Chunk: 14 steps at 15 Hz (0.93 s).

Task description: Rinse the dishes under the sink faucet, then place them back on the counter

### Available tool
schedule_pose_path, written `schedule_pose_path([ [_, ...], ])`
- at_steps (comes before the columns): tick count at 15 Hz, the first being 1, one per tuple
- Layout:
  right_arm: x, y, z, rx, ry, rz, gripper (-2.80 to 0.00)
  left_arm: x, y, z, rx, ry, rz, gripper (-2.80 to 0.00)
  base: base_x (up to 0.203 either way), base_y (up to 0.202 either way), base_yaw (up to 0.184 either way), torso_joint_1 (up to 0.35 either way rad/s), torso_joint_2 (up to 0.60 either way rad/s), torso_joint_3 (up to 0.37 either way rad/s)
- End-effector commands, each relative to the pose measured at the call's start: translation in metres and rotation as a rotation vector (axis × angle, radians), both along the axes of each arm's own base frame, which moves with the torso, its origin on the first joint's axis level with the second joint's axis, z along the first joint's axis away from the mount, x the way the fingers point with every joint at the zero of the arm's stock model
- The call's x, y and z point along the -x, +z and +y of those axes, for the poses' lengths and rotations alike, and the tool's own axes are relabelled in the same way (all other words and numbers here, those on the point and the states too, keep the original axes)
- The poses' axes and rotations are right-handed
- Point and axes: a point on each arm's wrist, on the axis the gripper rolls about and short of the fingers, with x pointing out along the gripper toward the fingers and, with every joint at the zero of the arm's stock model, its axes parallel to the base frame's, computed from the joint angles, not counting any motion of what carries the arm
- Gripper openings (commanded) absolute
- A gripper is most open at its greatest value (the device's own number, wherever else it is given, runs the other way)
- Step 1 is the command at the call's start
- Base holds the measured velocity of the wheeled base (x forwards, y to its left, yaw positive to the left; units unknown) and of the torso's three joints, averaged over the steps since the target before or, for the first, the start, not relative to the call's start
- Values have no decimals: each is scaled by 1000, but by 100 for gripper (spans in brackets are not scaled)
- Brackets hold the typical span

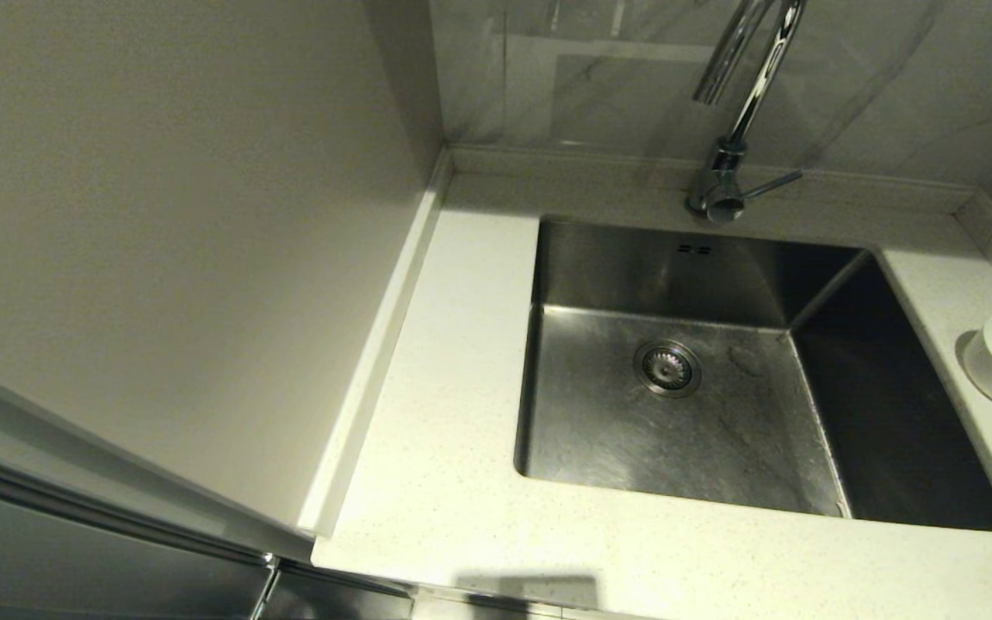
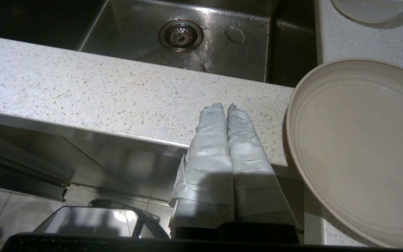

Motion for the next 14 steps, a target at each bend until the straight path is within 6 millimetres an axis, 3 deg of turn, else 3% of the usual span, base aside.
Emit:
schedule_pose_path([
  [1, 0, 0, 0, 0, 1, 1, -280, 0, 0, 0, 1, 0, -4, -280, 0, 0, 0, 0, 0, 0],
  [14, 0, 0, 0, -1, 1, 1, -280, 0, 0, 0, 1, 0, -4, -280, 0, 0, 0, 0, 0, 0],
])
